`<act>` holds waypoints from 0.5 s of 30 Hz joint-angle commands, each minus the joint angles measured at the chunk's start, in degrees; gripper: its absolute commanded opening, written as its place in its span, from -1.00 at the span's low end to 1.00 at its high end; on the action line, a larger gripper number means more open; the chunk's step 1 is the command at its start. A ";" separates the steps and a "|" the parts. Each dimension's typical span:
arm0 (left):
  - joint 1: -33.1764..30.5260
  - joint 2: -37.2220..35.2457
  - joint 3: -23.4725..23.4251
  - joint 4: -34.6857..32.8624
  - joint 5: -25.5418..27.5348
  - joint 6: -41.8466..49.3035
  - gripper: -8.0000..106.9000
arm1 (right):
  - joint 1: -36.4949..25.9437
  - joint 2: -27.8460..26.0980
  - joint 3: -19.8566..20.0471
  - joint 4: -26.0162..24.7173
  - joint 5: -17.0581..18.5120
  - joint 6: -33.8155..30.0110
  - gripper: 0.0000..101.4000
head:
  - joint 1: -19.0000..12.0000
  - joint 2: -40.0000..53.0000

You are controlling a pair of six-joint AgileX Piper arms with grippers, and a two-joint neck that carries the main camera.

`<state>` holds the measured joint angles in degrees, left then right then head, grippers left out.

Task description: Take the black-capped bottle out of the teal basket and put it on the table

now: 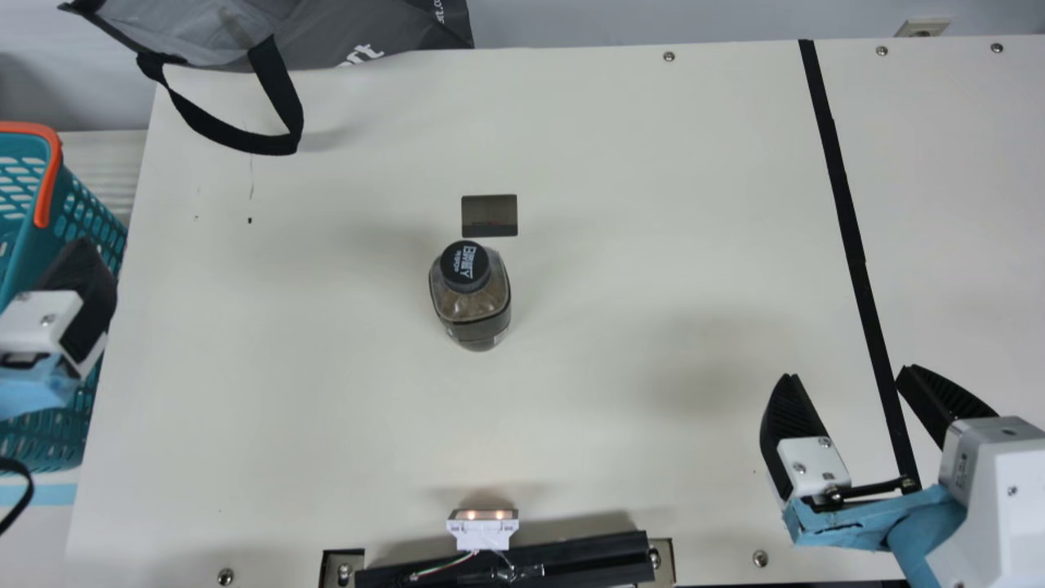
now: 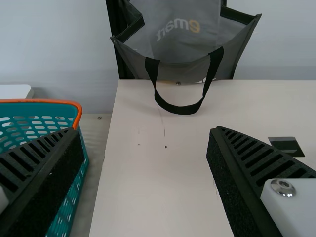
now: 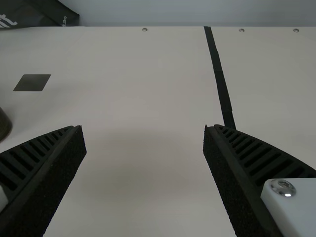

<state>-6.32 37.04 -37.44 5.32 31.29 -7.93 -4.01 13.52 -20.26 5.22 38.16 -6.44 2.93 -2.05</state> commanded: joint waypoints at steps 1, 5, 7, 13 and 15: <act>-0.09 -0.98 0.52 0.26 0.35 -0.40 1.00 | 0.00 0.00 0.00 0.00 0.00 0.00 0.79 | -0.21 0.47; -0.24 -2.96 1.93 0.76 1.30 -1.30 1.00 | 0.00 0.00 0.00 0.00 0.00 0.00 0.79 | -0.21 0.47; -0.29 -3.90 2.62 1.14 1.75 -1.82 1.00 | 0.00 0.00 0.00 0.00 0.00 0.00 0.79 | -0.21 0.47; 0.08 -6.74 4.64 2.13 2.93 -2.77 1.00 | 0.00 0.00 0.00 0.00 0.00 0.00 0.79 | -0.21 0.47; 0.35 -7.84 5.29 2.53 3.28 -2.94 1.00 | 0.00 0.00 0.00 0.00 0.00 0.00 0.79 | -0.21 0.47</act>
<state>-6.18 29.80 -32.37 7.82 34.50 -10.94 -4.01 13.52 -20.26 5.22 38.16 -6.44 2.93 -2.05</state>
